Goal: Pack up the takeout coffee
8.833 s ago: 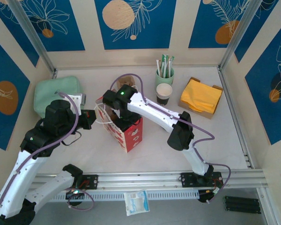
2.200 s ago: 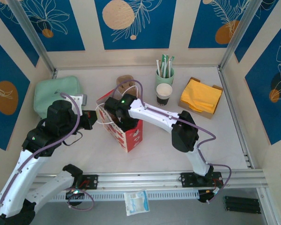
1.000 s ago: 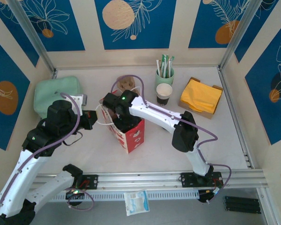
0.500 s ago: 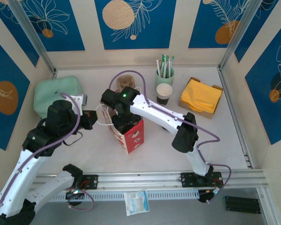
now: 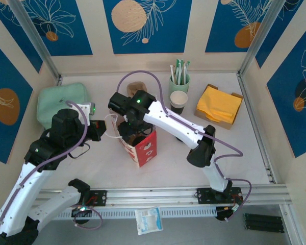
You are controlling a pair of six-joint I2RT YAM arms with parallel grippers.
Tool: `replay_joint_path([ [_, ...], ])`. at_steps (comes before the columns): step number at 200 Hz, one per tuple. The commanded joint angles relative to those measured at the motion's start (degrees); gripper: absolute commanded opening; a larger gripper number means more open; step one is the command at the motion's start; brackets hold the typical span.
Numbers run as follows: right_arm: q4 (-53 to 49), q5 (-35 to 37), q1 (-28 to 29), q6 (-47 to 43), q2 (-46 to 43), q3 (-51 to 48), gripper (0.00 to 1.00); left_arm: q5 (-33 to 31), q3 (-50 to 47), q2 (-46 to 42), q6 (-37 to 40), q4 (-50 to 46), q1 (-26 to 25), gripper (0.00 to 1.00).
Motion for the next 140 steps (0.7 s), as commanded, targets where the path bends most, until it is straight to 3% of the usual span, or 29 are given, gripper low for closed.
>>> replay_joint_path([
  [1,-3.06,0.47,0.83,0.96,-0.62,3.15,0.81,1.13,0.51,0.29,-0.57,0.60,0.37,0.00],
  [98,-6.66,0.69,2.59,1.33,-0.62,9.99,0.78,1.22,1.83,1.26,-0.12,0.56,0.32,0.00],
  [140,-7.86,0.58,3.21,1.61,-0.87,12.12,0.77,1.13,2.76,1.48,0.04,0.29,0.40,0.09],
])
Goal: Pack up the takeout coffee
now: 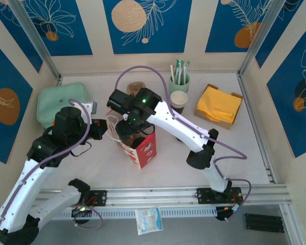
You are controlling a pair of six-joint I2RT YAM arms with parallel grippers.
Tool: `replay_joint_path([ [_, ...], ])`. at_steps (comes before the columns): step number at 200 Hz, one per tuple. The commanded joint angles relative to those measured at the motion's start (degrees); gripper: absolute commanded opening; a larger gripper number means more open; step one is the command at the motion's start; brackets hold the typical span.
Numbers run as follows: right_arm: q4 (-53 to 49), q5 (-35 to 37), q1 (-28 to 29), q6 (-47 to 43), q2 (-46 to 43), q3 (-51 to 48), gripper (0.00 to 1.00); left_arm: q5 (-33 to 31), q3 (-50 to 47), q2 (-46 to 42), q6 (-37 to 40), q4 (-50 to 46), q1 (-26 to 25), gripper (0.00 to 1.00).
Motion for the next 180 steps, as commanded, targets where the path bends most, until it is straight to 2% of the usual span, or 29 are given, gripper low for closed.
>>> replay_joint_path([
  [1,-2.86,0.03,0.79,1.23,-0.88,2.21,0.77,1.11,2.34,-0.14,0.02,0.25,0.34,0.10],
  [55,-3.69,0.33,1.61,1.62,-1.99,2.62,0.76,1.19,3.57,0.06,0.11,-0.19,0.39,0.27],
  [99,-4.15,0.99,2.33,1.96,-2.80,2.66,0.75,1.28,4.49,-0.05,0.02,-0.60,0.40,0.34],
  [180,-4.29,1.72,3.70,3.23,-5.42,2.73,0.75,1.71,7.88,0.04,0.37,-2.11,0.37,0.57],
])
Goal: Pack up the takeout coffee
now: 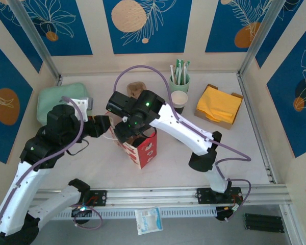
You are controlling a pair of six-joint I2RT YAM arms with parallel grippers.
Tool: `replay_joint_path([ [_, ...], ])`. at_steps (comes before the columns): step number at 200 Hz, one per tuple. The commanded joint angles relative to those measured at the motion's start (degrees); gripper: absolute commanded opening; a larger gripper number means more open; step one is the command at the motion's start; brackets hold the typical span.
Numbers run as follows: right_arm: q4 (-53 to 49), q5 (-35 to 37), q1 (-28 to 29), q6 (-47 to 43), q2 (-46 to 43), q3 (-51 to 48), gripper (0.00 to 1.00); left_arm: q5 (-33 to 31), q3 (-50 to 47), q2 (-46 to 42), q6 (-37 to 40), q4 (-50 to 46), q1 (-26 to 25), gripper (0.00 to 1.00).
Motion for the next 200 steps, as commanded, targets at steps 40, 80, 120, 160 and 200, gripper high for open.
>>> replay_joint_path([
  [40,-4.31,0.67,1.62,2.24,-4.86,1.82,0.74,1.57,4.62,0.24,0.38,-2.20,0.38,0.64],
  [80,-3.54,0.69,1.69,2.44,-6.77,2.31,0.74,2.05,7.39,1.28,0.77,-2.88,0.37,0.73],
  [120,-1.78,1.34,1.11,2.00,-9.63,2.85,0.74,3.27,10.69,3.40,0.70,-2.55,0.36,0.83],
  [160,3.26,1.32,-1.14,0.54,-13.79,0.98,0.74,4.51,13.88,6.18,0.07,-1.35,0.32,1.00],
  [200,10.14,-0.10,-6.76,-0.81,-20.31,-6.28,0.75,5.81,17.17,9.95,-0.06,0.44,0.38,0.99],
])
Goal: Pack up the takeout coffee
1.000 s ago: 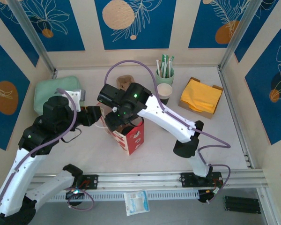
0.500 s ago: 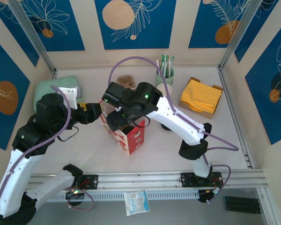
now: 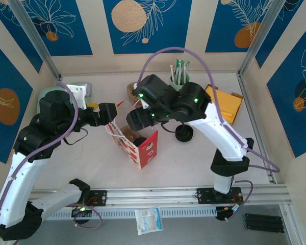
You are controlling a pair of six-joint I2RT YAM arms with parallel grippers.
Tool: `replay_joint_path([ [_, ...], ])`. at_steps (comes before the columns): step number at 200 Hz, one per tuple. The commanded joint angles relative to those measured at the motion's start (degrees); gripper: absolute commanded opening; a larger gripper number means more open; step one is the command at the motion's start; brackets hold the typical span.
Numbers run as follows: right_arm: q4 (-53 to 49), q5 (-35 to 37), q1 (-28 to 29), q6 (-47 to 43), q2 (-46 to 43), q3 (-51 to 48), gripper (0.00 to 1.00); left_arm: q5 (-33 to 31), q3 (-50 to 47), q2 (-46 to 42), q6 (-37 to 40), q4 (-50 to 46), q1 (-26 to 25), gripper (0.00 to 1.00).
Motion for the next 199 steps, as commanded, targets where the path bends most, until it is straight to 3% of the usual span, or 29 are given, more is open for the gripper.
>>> replay_joint_path([
  [1,4.92,-0.54,-3.24,-1.23,-4.03,-3.77,0.74,2.26,2.88,1.66,-0.09,2.41,0.37,0.99],
  [35,12.12,-5.00,-12.18,-1.80,-10.62,-13.89,0.75,4.19,5.02,5.84,-1.14,5.57,0.37,0.99],
  [89,25.63,-16.61,-32.24,-0.16,-18.26,-31.00,0.75,5.96,9.50,12.31,-1.67,7.76,-0.12,1.00],
  [141,30.85,-24.44,-47.05,-0.06,-13.26,-36.05,0.72,7.99,12.20,18.79,-1.03,11.26,-1.10,1.00],
  [199,35.41,-27.02,-54.46,-4.00,-1.50,-32.03,0.59,8.56,16.87,25.71,0.68,11.56,-1.34,0.99],
])
